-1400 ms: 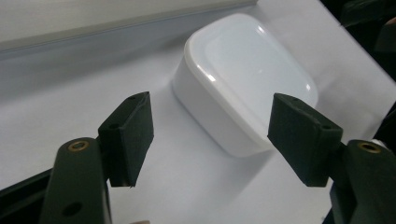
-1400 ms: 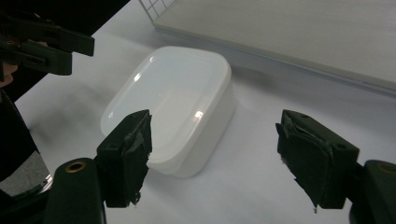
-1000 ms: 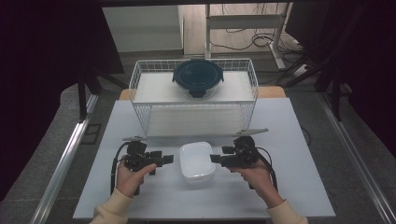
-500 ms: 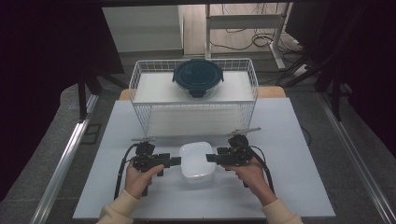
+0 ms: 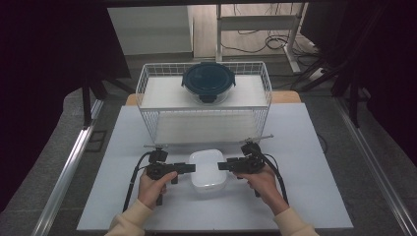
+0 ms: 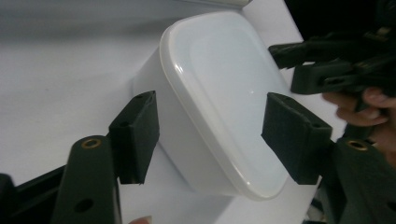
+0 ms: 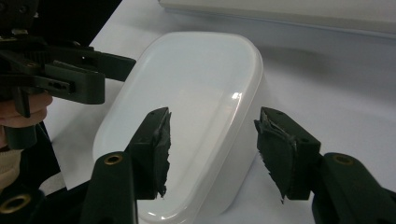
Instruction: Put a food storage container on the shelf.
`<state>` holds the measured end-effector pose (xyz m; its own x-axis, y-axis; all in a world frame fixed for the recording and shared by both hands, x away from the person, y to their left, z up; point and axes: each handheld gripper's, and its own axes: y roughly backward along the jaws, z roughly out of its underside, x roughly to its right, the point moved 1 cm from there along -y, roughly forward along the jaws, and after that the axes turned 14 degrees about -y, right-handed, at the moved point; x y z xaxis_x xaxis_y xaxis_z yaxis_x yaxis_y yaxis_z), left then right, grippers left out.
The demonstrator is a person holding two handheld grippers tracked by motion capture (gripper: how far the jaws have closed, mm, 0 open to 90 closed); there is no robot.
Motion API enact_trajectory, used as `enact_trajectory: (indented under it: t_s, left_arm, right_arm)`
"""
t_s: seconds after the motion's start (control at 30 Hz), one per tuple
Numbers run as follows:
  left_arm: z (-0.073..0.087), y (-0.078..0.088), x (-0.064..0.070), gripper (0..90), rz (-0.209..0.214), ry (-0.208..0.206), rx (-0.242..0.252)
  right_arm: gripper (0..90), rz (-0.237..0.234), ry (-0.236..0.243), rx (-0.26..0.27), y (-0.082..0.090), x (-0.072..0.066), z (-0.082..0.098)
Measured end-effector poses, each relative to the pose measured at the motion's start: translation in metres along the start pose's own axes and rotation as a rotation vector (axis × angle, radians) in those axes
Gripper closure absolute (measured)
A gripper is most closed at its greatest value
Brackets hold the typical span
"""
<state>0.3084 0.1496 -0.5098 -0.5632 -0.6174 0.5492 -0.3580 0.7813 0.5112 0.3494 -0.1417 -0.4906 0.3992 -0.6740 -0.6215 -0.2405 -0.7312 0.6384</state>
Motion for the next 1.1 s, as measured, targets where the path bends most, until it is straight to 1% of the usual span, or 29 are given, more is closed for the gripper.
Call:
enact_trajectory:
  t_s: [0.03, 0.1, 0.17, 0.2, 0.23, 0.27, 0.3, 0.33, 0.37, 0.4, 0.43, 0.47, 0.5, 0.53, 0.57, 0.67, 0.77, 0.87, 0.93, 0.97, 1.0, 1.03, 1.07, 1.1]
  left_arm:
    - [0.001, -0.001, -0.002, 38.5, 0.009, 0.012, -0.006]
    - [0.002, -0.003, -0.004, 41.4, -0.001, 0.012, -0.017]
    - [0.002, -0.003, -0.004, 45.9, 0.005, 0.015, -0.017]
    - [0.003, -0.004, -0.004, 48.7, 0.013, 0.022, -0.013]
    - [0.003, -0.006, -0.003, 54.9, 0.026, 0.032, -0.020]
    - [0.004, -0.006, -0.002, 56.0, 0.013, 0.028, -0.023]
    - [0.004, -0.007, -0.002, 58.6, 0.004, 0.025, -0.023]
    - [0.004, -0.007, -0.002, 59.2, 0.004, 0.025, -0.023]
    - [0.005, -0.006, -0.002, 59.2, 0.008, 0.034, -0.020]
    - [0.005, -0.006, -0.002, 63.9, 0.009, 0.042, -0.013]
    - [0.006, -0.004, -0.003, 63.9, 0.016, 0.056, 0.000]
    - [0.007, -0.004, -0.004, 65.6, 0.028, 0.069, 0.009]
    - [0.008, -0.002, -0.006, 67.8, 0.043, 0.081, 0.019]
    - [0.008, -0.002, -0.006, 68.4, 0.043, 0.081, 0.019]
    - [0.008, 0.000, -0.005, 68.9, 0.042, 0.076, 0.022]
    - [0.008, 0.002, -0.002, 70.4, 0.035, 0.066, 0.029]
    - [0.009, 0.007, 0.001, 71.9, 0.044, 0.044, 0.034]
    - [0.009, 0.012, 0.003, 75.7, 0.051, 0.030, 0.044]
    - [0.009, 0.016, 0.004, 77.5, 0.044, 0.009, 0.049]
    - [0.009, 0.017, 0.004, 79.1, 0.042, 0.008, 0.051]
    - [0.009, 0.018, 0.004, 79.1, 0.041, 0.004, 0.052]
    - [0.009, 0.019, 0.006, 79.7, 0.037, -0.006, 0.052]
    - [0.009, 0.019, 0.006, 79.7, 0.037, -0.006, 0.052]
    - [0.009, 0.019, 0.008, 79.7, 0.029, -0.013, 0.050]
  right_arm:
    - [45.5, -0.002, 0.001, 0.000, -0.001, 0.001, 0.000]
    - [47.1, -0.013, -0.012, -0.007, -0.002, 0.002, -0.001]
    - [49.3, -0.023, -0.025, -0.014, -0.004, 0.005, -0.001]
    - [50.9, -0.032, -0.034, -0.021, -0.004, 0.006, -0.001]
    - [55.4, -0.052, -0.049, -0.033, -0.006, 0.009, -0.001]
    - [57.0, -0.060, -0.058, -0.040, -0.006, 0.009, -0.001]
    - [58.6, -0.057, -0.060, -0.039, -0.006, 0.010, -0.001]
    - [60.5, -0.060, -0.072, -0.037, -0.006, 0.010, -0.001]
    - [60.5, -0.060, -0.072, -0.037, -0.006, 0.010, -0.001]
    - [62.8, -0.064, -0.099, -0.043, -0.004, 0.012, -0.002]
    - [62.8, -0.064, -0.099, -0.043, -0.004, 0.012, -0.002]
    - [64.0, -0.073, -0.114, -0.044, -0.003, 0.012, -0.001]
    - [66.9, -0.093, -0.132, -0.045, 0.000, 0.014, 0.000]
    - [66.9, -0.093, -0.132, -0.045, 0.000, 0.014, 0.000]
    - [68.3, -0.108, -0.136, -0.048, 0.002, 0.014, 0.000]
    - [69.3, -0.104, -0.128, -0.046, 0.003, 0.012, 0.001]
    - [71.1, -0.101, -0.115, -0.038, 0.005, 0.009, 0.001]
    - [74.2, -0.107, -0.100, -0.028, 0.008, 0.007, 0.002]
    - [76.1, -0.111, -0.091, -0.022, 0.010, 0.004, 0.002]
    - [78.2, -0.113, -0.077, -0.017, 0.012, 0.001, 0.003]
    - [78.2, -0.113, -0.077, -0.017, 0.012, 0.001, 0.003]
    - [79.3, -0.108, -0.061, -0.010, 0.014, -0.002, 0.003]
    - [79.3, -0.108, -0.061, -0.010, 0.014, -0.002, 0.003]
    - [79.3, -0.104, -0.056, -0.010, 0.014, -0.002, 0.003]
